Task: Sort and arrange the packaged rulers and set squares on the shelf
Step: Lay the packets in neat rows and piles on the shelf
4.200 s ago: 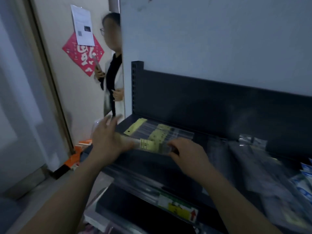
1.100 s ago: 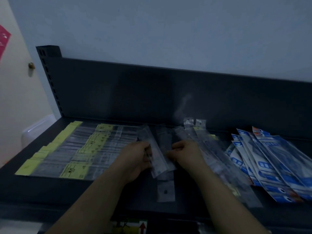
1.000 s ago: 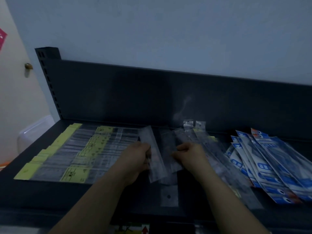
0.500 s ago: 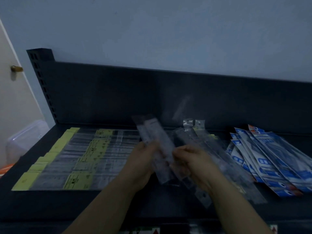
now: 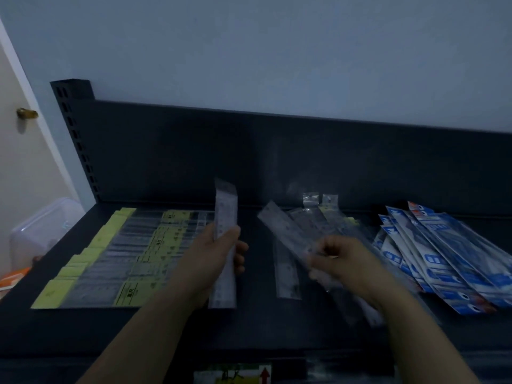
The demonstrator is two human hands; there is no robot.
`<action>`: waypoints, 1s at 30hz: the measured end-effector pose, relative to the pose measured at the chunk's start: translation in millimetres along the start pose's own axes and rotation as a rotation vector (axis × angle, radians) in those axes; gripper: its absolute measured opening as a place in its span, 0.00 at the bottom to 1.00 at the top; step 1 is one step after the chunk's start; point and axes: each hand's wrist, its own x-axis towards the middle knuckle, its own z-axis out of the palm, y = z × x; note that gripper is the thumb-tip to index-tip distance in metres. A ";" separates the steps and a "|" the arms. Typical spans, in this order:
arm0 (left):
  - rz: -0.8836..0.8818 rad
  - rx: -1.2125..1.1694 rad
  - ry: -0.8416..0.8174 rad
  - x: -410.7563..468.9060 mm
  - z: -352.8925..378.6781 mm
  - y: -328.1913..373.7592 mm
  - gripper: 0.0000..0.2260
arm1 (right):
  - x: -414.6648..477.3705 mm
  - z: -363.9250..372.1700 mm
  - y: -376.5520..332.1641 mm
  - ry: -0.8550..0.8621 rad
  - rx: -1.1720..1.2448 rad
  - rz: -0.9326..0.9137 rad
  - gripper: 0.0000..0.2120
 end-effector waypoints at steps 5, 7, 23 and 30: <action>0.064 0.046 -0.077 -2.1 1.8 4.7 0.15 | -7.9 -29.4 -8.3 -0.386 0.066 0.021 0.04; 0.090 0.057 -0.032 -1.5 3.0 4.0 0.11 | -3.7 -34.4 -3.2 -0.373 0.068 0.036 0.07; -0.210 -0.092 -0.143 -9.8 37.5 9.7 0.06 | 51.8 -14.8 -11.4 0.110 0.085 -0.005 0.17; -0.192 -0.328 0.090 7.4 22.5 -3.0 0.13 | 35.5 41.3 -6.4 0.126 -0.842 -0.066 0.21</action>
